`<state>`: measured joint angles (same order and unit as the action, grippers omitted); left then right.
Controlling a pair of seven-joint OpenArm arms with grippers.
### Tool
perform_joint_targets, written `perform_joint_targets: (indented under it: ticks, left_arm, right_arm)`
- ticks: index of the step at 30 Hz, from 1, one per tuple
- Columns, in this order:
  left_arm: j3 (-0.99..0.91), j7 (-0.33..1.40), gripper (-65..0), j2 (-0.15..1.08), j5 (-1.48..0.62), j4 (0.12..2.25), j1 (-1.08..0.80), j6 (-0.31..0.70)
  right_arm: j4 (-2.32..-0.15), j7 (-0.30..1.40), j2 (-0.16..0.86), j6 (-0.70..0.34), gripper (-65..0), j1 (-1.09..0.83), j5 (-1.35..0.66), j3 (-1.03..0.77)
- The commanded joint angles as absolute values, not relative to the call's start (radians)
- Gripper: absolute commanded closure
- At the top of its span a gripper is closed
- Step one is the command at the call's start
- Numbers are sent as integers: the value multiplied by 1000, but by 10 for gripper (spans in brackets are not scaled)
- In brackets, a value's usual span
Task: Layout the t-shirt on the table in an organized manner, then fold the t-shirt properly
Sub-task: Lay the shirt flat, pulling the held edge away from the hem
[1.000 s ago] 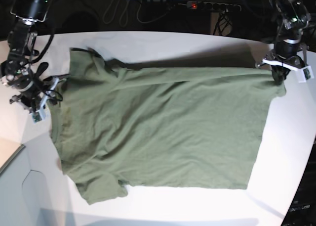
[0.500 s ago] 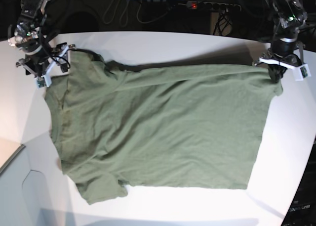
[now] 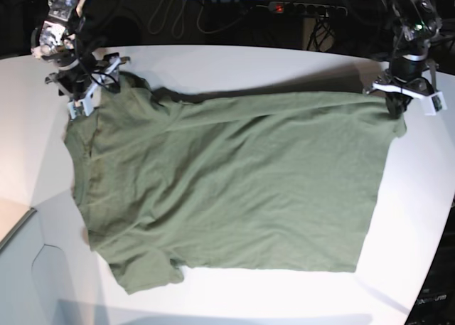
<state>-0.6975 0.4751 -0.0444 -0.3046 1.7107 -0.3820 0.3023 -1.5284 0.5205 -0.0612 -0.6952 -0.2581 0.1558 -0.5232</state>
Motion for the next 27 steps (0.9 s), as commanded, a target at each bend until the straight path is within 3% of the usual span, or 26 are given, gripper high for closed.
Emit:
perform_joint_targets:
  ticks: [1,6,8,10,13,21,27]
  left_arm:
    - [-700,453,-12,-36,-314,1719,-381,305]
    - [-700,450,-12,-36,-314,1710,-384,305]
    - [-700,450,-12,-36,-314,1710,-384,305]
    - [-700,450,-12,-36,-314,1710,-384,305]
    - [-700,450,-12,-36,-314,1710,-386,305]
    - [-700,453,-12,-38,-314,1724,-394,305]
    - [-705,453,-12,-44,-314,1797,-453,305]
  right_arm:
    - [-1526,507,-56,-698,-383,-252,148,-526]
    - [-1483,507,-56,-698,-374,-251,148,-526]
    - [-1483,507,-56,-698,-331,-252,148,-521]
    - [-1484,507,-54,-698,-224,-257,148,-495]
    - [-1489,507,-53,-698,0,-283,147,-469]
    - [-1713,495,-68,-698,0,-418,130,-473]
    - [-1922,443,-113,-698,0,-587,-31,-545]
